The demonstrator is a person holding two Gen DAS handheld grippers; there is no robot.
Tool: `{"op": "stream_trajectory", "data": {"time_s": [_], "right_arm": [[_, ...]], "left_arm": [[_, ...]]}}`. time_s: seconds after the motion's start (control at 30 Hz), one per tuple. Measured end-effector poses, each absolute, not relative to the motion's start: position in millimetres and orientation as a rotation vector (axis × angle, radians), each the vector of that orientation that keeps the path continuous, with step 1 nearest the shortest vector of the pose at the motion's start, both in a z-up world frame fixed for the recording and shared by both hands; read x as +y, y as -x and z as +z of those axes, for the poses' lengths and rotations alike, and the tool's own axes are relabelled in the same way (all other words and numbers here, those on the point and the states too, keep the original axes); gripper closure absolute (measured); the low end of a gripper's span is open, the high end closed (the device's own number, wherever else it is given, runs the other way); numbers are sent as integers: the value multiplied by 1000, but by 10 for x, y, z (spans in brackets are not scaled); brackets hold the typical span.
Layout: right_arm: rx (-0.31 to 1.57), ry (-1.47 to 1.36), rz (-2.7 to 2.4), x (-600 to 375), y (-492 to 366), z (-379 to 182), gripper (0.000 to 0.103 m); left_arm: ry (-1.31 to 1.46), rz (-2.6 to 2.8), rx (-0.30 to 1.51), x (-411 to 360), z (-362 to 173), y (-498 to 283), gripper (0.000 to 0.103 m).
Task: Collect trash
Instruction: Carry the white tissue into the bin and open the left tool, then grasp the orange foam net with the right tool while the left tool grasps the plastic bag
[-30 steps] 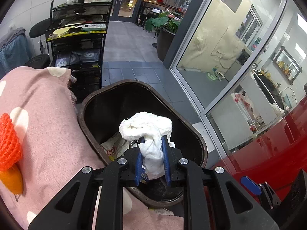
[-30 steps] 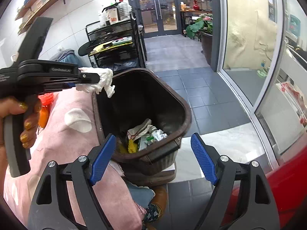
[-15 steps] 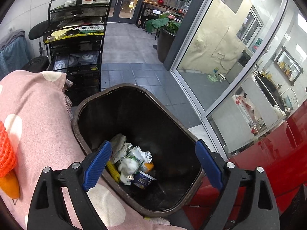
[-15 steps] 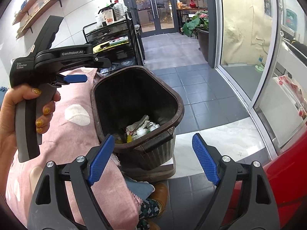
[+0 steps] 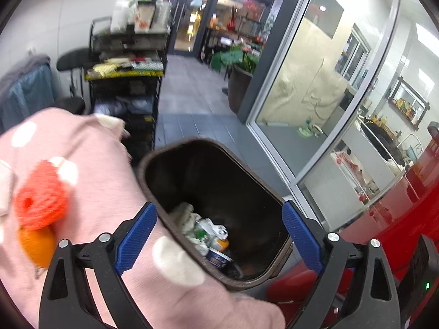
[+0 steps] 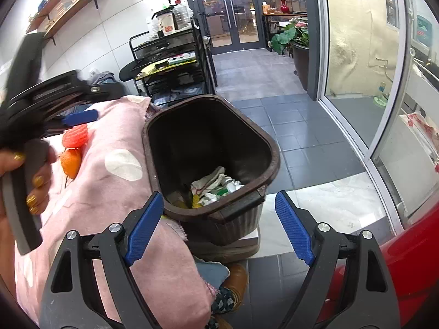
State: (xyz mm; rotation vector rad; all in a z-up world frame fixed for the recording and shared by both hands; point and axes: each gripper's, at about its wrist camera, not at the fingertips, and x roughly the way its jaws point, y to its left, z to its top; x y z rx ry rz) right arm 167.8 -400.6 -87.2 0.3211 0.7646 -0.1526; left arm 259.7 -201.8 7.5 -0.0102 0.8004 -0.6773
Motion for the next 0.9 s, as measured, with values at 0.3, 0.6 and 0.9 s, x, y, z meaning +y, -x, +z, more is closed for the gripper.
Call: {"op": "stream_trajectory", "data": {"time_s": [0.3,0.6,0.9], "right_arm": [[758,-266,-95,-3755,-1781,-807,16],[741,-188,6,-3359,-1944,-642,16],[743,-134,118,-2920,-2105,-535,16]], "left_arm": [[23,-601,709,-1476,253,-2274,6],[-20,-482,690,-948,198,-2083,6],[-28,-320,680,-323,141,-1961,6]]}}
